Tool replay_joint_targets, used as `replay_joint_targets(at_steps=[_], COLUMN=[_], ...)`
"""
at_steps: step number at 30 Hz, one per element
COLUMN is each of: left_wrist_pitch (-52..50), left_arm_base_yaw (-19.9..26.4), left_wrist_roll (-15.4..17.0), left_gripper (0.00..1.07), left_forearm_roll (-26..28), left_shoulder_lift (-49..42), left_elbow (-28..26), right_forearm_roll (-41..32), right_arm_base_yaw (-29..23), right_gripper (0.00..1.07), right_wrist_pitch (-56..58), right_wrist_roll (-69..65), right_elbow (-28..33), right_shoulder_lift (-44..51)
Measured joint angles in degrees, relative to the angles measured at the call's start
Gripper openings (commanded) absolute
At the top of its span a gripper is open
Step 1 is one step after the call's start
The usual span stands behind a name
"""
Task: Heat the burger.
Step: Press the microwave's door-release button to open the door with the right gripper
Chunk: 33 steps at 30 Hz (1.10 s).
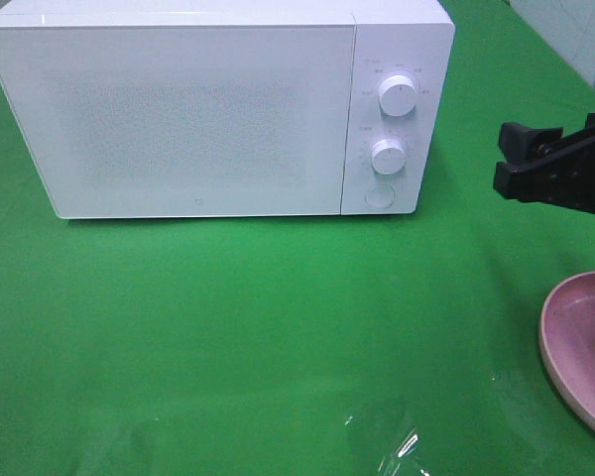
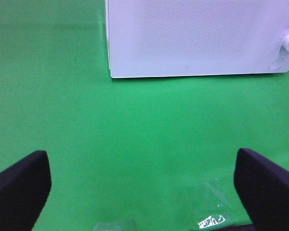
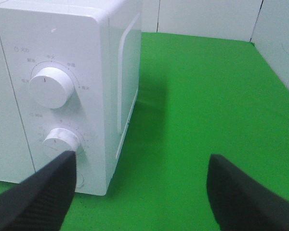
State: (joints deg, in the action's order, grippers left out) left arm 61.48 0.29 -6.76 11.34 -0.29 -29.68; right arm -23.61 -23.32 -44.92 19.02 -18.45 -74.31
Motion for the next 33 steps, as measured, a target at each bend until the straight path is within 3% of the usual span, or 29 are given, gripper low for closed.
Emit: replay_joint_targets(at_steps=[2,4,5,6,15,33], left_wrist_pitch=[0.0,0.0,0.0,0.0,0.0,0.0], left_arm_base_yaw=[0.0,0.0,0.0,0.0,0.0,0.0], left_wrist_roll=[0.0,0.0,0.0,0.0,0.0,0.0], left_gripper=[0.95,0.95,0.95,0.95,0.95,0.95], left_forearm_roll=[0.0,0.0,0.0,0.0,0.0,0.0], left_shoulder_lift=[0.0,0.0,0.0,0.0,0.0,0.0], left_elbow=[0.0,0.0,0.0,0.0,0.0,0.0], right_forearm_roll=[-2.2,-11.2,-11.2,-15.6,-26.8,-28.0], right_arm_base_yaw=[-1.7,-8.3,-8.3,-11.6,-21.8,-23.5], right_gripper=[0.73,0.73,0.73,0.73,0.73,0.73], right_wrist_pitch=[-1.5,-7.2,-7.2,-9.9,-15.1,-16.0], right_wrist_roll=[1.0,4.2,4.2,5.2,6.2,6.2], right_elbow=[0.0,0.0,0.0,0.0,-0.8,-8.3], right_shoulder_lift=[-1.1,-5.4,-5.4,-7.6,-14.8,-24.4])
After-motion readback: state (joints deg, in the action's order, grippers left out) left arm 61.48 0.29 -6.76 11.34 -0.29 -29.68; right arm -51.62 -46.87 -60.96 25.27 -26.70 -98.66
